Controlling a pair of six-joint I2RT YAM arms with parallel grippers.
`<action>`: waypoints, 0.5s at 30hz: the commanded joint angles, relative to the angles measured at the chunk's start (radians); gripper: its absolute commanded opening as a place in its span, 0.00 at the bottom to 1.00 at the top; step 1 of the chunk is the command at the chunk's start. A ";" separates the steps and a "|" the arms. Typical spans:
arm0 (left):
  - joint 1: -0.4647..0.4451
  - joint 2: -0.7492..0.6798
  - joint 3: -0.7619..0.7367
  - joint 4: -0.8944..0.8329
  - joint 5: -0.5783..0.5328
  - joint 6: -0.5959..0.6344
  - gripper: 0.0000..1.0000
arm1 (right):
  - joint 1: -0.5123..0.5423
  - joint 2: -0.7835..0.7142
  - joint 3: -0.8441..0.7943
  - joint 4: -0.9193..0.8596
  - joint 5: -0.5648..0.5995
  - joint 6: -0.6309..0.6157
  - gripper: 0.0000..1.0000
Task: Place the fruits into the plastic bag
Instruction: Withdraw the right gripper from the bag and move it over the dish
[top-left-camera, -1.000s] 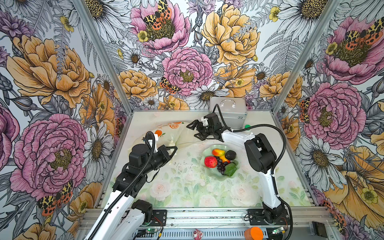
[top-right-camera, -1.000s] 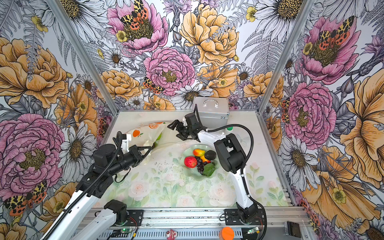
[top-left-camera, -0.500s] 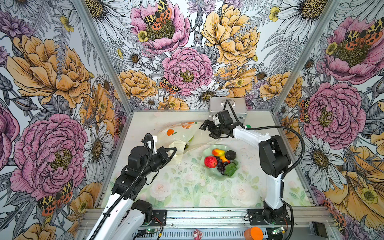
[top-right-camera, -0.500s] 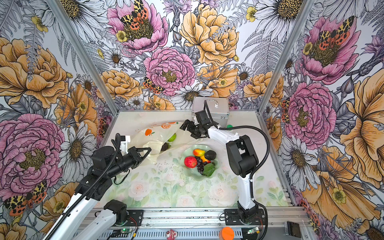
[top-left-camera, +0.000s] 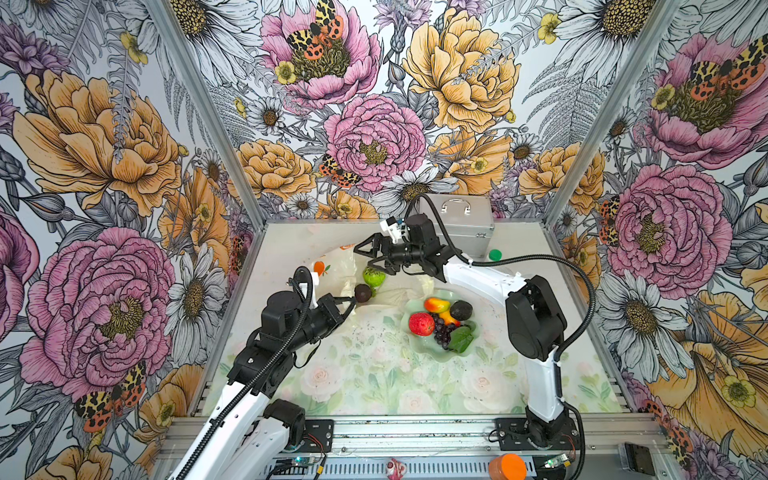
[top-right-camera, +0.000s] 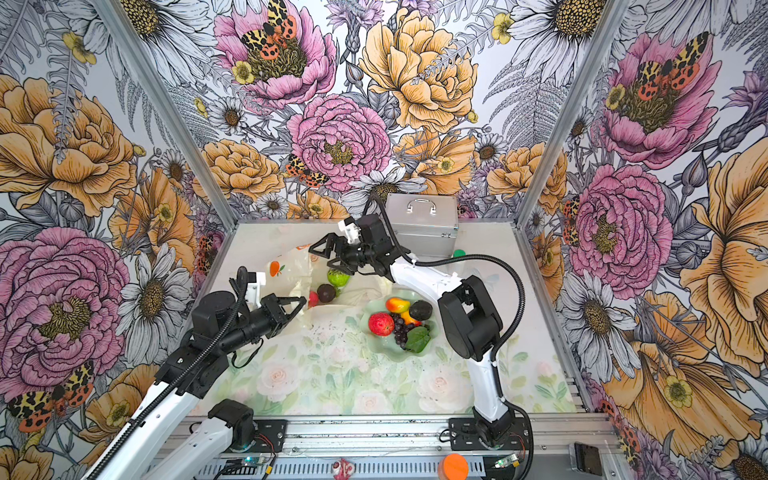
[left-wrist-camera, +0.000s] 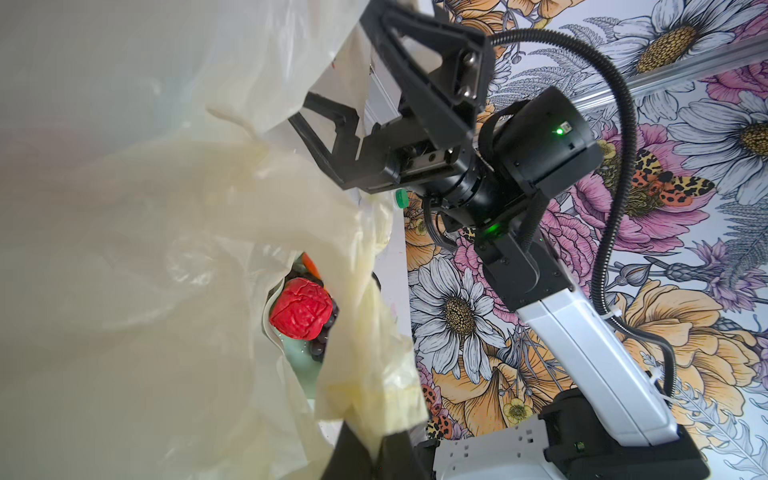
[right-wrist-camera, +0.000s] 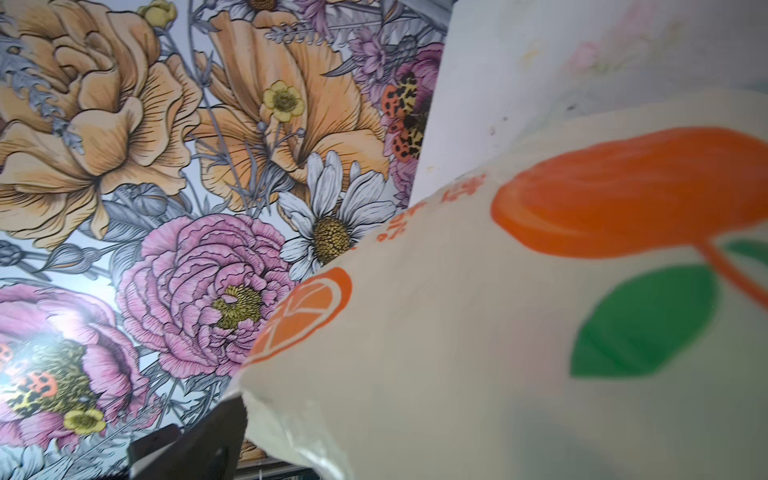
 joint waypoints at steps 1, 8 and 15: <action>-0.012 -0.002 -0.013 0.031 -0.034 0.011 0.00 | -0.013 0.031 0.006 0.332 -0.031 0.245 1.00; -0.013 -0.011 -0.022 0.030 -0.086 0.002 0.00 | -0.025 -0.090 0.098 -0.376 0.038 -0.135 0.99; -0.016 0.021 -0.046 0.083 -0.099 -0.016 0.00 | -0.042 -0.350 -0.091 -0.462 0.077 -0.291 0.99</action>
